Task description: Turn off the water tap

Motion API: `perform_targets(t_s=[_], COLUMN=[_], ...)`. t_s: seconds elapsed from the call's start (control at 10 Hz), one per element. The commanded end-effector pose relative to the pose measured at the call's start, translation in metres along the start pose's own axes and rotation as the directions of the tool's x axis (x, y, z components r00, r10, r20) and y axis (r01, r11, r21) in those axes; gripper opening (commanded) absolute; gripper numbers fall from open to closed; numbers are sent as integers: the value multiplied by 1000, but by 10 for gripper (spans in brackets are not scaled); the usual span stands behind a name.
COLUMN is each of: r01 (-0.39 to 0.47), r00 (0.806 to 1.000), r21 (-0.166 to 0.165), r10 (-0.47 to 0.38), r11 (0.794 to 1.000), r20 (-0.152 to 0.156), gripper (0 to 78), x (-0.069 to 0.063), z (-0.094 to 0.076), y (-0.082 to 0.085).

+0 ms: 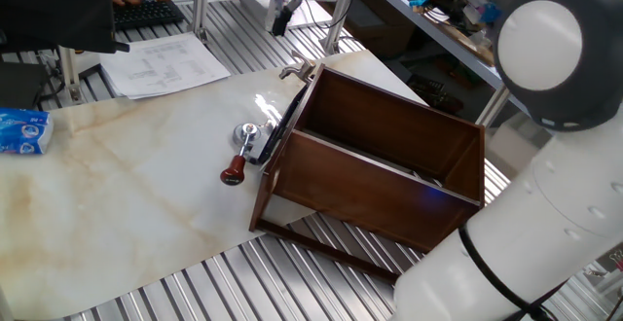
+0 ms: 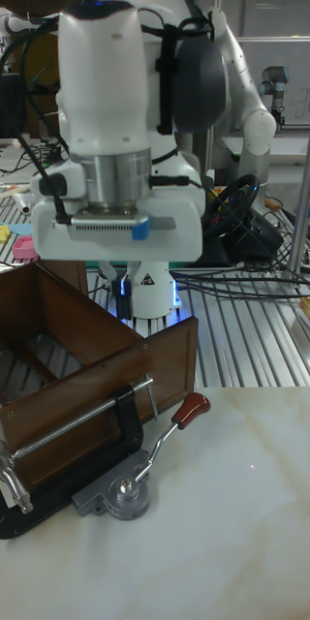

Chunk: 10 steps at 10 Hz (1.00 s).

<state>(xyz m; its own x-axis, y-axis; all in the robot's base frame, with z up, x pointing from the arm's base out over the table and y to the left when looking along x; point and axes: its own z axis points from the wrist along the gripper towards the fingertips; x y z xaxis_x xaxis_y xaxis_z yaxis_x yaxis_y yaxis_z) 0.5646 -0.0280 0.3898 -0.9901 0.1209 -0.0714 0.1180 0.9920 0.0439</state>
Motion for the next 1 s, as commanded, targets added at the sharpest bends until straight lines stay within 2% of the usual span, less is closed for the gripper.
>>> perform_targets(t_s=[0.1, 0.4, 0.7, 0.8, 1.0], r01=[75, 58, 56, 59, 125], r00=[997, 998, 998, 998, 991], r21=[-7, 3, 10, 36, 144], r10=[-75, -58, -56, -58, -116], r11=[997, 998, 998, 998, 982], r20=[16, 8, -7, -21, -66], gripper=[0, 0, 0, 0, 0], x=[-4, -9, -11, -11, -11], z=[-10, -17, -16, -16, -14], y=[-8, -9, -10, -10, -9])
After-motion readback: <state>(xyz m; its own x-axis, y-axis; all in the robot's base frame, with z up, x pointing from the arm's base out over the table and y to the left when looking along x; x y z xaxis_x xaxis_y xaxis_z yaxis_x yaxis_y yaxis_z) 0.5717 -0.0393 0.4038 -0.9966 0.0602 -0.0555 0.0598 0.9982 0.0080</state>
